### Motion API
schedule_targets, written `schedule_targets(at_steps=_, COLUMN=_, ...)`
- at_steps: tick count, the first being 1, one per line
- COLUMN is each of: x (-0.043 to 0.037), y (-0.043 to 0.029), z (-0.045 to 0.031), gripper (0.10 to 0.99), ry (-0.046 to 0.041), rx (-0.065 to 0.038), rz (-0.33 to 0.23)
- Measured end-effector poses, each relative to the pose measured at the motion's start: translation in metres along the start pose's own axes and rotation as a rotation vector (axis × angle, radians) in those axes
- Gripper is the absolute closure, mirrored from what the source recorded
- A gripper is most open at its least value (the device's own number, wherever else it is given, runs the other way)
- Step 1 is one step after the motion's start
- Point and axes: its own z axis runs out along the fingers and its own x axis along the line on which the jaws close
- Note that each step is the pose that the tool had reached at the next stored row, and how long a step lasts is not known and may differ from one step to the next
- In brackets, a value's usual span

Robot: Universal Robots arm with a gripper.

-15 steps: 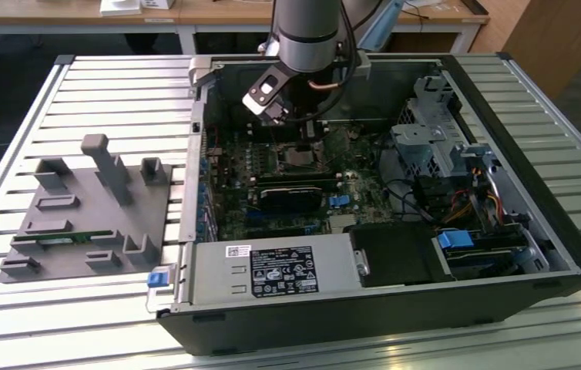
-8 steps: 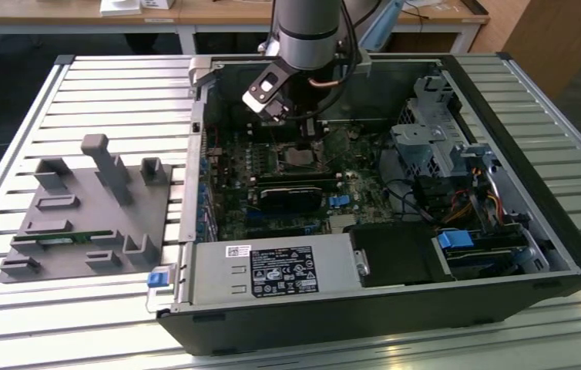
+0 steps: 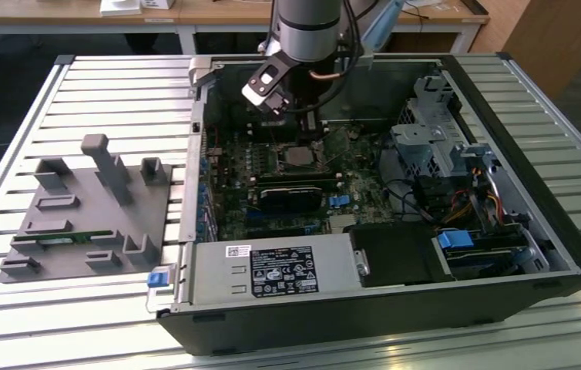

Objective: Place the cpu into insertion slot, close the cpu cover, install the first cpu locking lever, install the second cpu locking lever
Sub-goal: 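Close the cpu cover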

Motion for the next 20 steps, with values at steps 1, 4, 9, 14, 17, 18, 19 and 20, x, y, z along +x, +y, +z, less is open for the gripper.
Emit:
schedule_targets(at_steps=1, x=0.0000, y=0.0001, z=-0.0014, gripper=0.969, ry=0.0000, rx=0.000, rz=0.000)
schedule_targets(at_steps=4, x=-0.0003, y=0.0001, z=-0.0029, gripper=0.969, ry=0.0002, rx=0.000, rz=0.000)
schedule_targets(at_steps=9, x=-0.0061, y=-0.0011, z=-0.0031, gripper=0.969, ry=0.0000, rx=0.000, rz=0.000)
schedule_targets(at_steps=14, x=-0.0083, y=0.0001, z=-0.0030, gripper=0.969, ry=0.0000, rx=0.000, rz=0.000)
schedule_targets(at_steps=17, x=-0.0084, y=0.0033, z=-0.0030, gripper=0.969, ry=-0.0001, rx=0.000, rz=0.000)
schedule_targets(at_steps=18, x=-0.0085, y=0.0038, z=-0.0036, gripper=0.969, ry=-0.0003, rx=0.001, rz=0.000)
schedule_targets(at_steps=19, x=-0.0084, y=0.0040, z=-0.0047, gripper=0.969, ry=-0.0001, rx=0.001, rz=0.000)
schedule_targets(at_steps=20, x=-0.0084, y=0.0041, z=-0.0065, gripper=0.969, ry=0.0000, rx=0.001, rz=0.000)
